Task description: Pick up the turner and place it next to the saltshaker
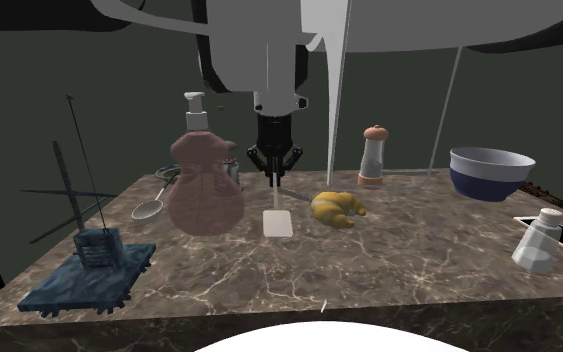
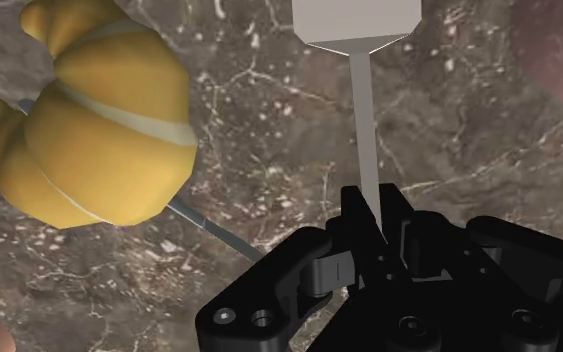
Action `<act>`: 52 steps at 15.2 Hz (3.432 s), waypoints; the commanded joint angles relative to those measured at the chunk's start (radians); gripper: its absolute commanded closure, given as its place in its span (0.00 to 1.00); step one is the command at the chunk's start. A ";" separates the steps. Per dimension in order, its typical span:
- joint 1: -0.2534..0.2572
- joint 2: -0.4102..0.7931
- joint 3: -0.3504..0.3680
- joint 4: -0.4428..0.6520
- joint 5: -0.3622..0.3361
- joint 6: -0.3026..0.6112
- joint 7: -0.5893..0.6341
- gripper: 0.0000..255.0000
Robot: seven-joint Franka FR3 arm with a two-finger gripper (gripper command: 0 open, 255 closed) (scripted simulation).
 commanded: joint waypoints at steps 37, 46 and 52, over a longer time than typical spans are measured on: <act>-0.206 0.080 -0.138 0.400 0.036 -0.321 -0.354 1.00; -0.323 0.253 -0.199 0.655 0.053 -0.409 -0.533 1.00; -0.392 0.426 -0.220 0.918 0.063 -0.502 -0.619 1.00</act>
